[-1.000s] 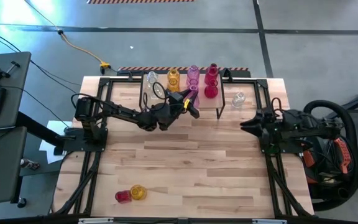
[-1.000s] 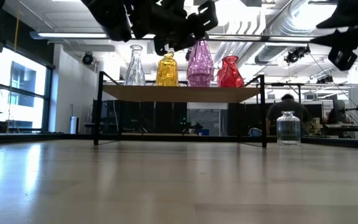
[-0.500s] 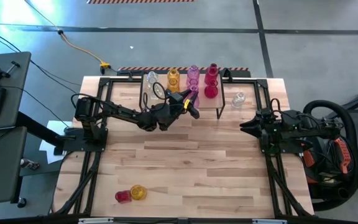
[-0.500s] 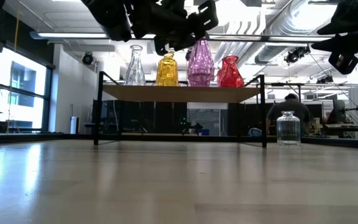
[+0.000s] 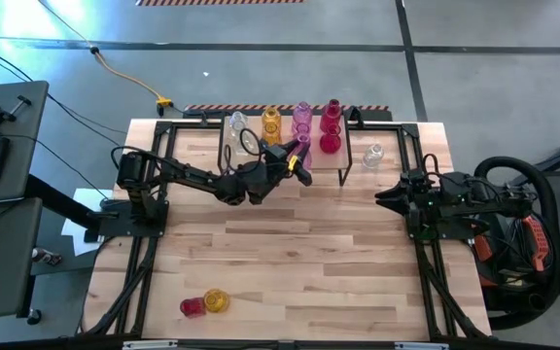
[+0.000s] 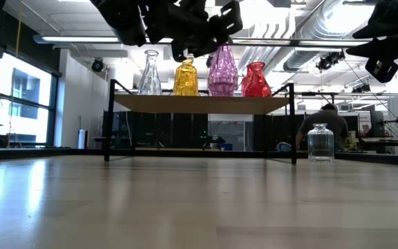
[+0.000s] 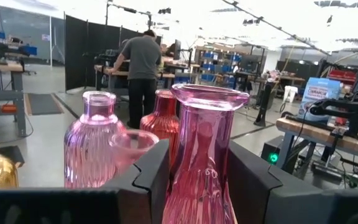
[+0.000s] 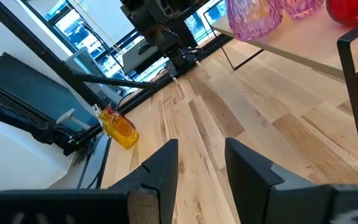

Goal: Sort vases onto shelf
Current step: Put the violet vase aligned with the other violet vases on the shelf

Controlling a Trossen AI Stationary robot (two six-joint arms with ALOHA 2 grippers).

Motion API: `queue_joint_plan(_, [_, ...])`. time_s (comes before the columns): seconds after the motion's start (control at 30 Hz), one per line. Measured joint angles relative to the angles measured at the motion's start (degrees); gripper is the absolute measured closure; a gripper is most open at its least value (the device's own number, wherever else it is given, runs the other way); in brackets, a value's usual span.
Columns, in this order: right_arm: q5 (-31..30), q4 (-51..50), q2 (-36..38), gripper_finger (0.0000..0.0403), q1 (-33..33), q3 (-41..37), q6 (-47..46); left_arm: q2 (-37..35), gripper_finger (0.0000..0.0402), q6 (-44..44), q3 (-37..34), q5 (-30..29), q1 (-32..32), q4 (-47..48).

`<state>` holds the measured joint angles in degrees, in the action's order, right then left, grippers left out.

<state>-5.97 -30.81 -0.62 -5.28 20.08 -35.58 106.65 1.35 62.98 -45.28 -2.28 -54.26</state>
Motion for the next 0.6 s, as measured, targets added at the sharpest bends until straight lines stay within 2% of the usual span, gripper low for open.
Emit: queue_joint_plan(0.6, [0.02,0.00,0.00,0.0289,0.00,-0.02,0.00,-0.02,0.0282,0.59,0.00,1.08,-0.28,2.47])
